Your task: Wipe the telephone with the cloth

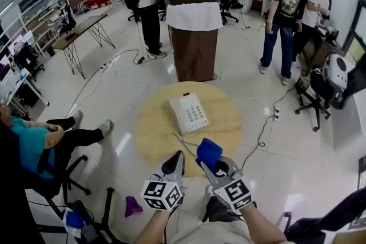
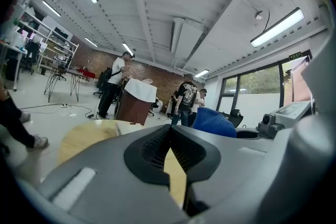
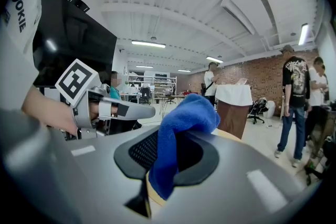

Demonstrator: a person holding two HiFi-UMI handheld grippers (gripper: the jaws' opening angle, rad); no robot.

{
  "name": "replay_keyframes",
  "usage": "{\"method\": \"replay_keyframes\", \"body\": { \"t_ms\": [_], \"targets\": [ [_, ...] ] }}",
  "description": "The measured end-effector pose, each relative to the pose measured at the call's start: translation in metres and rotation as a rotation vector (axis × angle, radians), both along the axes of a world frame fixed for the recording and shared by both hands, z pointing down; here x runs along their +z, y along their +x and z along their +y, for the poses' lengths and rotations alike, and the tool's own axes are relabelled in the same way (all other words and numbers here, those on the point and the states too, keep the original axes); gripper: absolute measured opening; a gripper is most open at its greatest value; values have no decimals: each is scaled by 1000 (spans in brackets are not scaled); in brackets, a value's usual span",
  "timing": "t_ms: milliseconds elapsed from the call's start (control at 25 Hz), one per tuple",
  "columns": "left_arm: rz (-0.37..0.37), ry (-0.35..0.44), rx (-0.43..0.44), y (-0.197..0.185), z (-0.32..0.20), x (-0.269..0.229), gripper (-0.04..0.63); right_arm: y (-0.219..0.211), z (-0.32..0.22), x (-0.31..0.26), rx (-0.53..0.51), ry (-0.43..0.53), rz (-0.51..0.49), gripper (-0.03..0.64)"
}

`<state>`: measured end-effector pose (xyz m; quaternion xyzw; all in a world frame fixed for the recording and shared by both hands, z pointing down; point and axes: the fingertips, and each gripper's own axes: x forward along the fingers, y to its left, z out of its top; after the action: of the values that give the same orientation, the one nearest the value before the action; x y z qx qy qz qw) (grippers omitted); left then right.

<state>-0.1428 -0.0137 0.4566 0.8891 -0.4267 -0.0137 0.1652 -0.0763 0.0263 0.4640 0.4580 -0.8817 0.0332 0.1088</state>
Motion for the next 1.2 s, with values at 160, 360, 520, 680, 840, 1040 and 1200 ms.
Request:
{"method": "replay_keyframes", "body": {
  "t_ms": [160,360,520,680,840,1040,1200],
  "targets": [
    [10,-54,-27,4,-29,15,2,9,-22,3,-13,-16,12,63],
    [-7,-89,-41,16,-57,25,17,18,-48,9,-41,-19,-1,63],
    [-16,-117,-46,25,-80,35,45,26,-65,9,-56,-44,-1,64],
    [-18,-163,-58,29,-107,52,60,34,-80,14,-78,-55,-6,63],
    [-24,-227,-66,29,-136,75,72,41,-94,20,-101,-60,-16,63],
    [-24,-315,-66,28,-169,111,127,50,-110,31,-119,-96,-13,63],
    [-22,-400,-54,24,-193,141,129,60,-123,39,-127,-114,-20,63]
  ]
}}
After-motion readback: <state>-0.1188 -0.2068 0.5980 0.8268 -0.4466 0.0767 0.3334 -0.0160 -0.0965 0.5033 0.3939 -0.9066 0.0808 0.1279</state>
